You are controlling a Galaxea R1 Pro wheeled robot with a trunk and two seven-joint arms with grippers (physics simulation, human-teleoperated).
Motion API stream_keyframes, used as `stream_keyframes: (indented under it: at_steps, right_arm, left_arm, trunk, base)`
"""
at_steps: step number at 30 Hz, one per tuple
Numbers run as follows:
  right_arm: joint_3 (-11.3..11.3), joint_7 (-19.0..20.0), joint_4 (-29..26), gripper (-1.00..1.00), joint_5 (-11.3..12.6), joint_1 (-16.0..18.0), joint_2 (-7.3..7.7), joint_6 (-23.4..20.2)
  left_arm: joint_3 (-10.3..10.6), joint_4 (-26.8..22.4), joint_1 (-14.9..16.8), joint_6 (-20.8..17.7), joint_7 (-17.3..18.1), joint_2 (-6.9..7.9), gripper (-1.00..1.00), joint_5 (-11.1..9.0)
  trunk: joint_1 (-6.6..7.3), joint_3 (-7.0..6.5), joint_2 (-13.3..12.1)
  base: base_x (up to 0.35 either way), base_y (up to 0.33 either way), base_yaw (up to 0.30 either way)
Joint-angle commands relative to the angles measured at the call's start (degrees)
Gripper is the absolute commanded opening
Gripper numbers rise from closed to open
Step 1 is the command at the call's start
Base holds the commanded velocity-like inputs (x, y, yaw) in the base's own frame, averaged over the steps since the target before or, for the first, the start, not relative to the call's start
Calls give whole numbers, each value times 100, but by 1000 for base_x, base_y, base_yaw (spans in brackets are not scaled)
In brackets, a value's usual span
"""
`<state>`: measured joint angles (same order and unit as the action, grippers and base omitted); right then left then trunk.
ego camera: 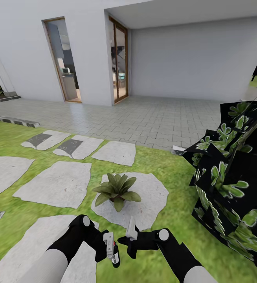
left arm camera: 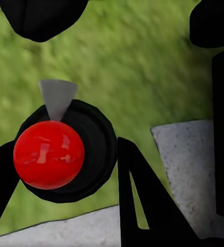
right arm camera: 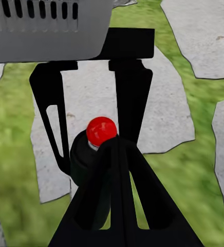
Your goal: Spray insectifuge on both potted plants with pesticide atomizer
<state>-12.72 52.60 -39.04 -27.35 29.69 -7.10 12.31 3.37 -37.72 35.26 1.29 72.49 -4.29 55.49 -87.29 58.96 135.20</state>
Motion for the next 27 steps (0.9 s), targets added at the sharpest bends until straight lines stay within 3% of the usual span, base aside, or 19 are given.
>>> stream_keyframes:
  at_steps: [1,20,24,27]
  right_arm:
    - [7,5,-5,-100,-54,2,-2,34]
    - [7,-3,1,-100,-54,2,-2,34]
    - [7,-4,1,-100,-52,2,-2,34]
    - [7,-3,1,-100,-51,2,-2,34]
  left_arm:
    - [-6,-7,0,14,17,-2,-100,24]
    - [-42,2,-2,21,11,-22,-100,2]
    - [-34,8,-2,21,10,-19,-100,-300]
    - [-26,16,-8,21,11,-12,-100,-419]
  trunk:
    - [1,5,2]
    - [1,5,2]
    - [1,5,2]
    - [1,5,2]
  base:
    - [0,0,0]
    - [0,0,0]
    - [0,0,0]
    - [0,0,0]
